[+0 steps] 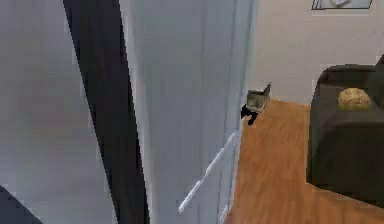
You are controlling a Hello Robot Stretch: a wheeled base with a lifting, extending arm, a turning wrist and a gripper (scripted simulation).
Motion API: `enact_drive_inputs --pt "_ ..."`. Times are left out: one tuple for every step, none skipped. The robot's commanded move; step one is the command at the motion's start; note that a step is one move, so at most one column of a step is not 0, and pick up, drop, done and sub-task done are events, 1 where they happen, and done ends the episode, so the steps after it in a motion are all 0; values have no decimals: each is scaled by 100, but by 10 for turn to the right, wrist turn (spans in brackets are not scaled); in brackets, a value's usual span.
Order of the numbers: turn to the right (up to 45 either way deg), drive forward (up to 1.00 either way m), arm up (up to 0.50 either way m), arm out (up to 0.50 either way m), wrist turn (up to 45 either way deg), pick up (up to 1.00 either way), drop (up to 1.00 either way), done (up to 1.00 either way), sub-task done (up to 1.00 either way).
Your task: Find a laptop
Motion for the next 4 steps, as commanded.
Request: enact_drive_inputs --pt "-450 0 0 0 0 0 0 0 0" --pt "-450 0 0 0 0 0 0 0 0" --pt "-210 0 0 0 0 0 0 0 0" --pt "0 100 0 0 0 0 0 0 0"
